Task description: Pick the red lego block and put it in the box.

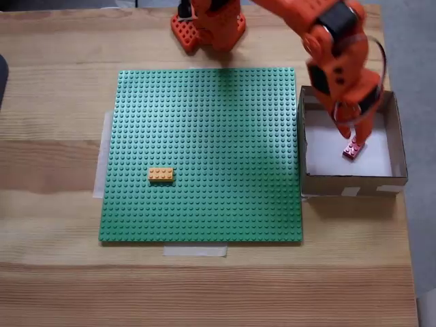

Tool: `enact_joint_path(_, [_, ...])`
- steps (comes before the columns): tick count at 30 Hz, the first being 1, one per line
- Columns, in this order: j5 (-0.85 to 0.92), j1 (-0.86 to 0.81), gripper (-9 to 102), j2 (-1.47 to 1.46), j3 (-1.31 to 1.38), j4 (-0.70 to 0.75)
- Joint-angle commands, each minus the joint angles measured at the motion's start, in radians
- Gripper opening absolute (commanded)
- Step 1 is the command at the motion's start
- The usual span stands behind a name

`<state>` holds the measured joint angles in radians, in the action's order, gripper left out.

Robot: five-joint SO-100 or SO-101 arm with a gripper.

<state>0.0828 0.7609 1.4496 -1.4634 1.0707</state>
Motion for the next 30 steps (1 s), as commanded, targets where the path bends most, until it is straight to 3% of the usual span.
enact_joint_path(1, [0.017,-0.032,5,0.183,-0.081,-0.037])
enact_joint_path(8, [0.044,-0.132,-1,0.451,-0.302,-0.110])
enact_joint_path(16, [-0.052,-0.310,-1,0.753,-0.540,-0.210])
enact_joint_path(30, [-0.094,-0.612,-1,1.238,-0.953,-0.253])
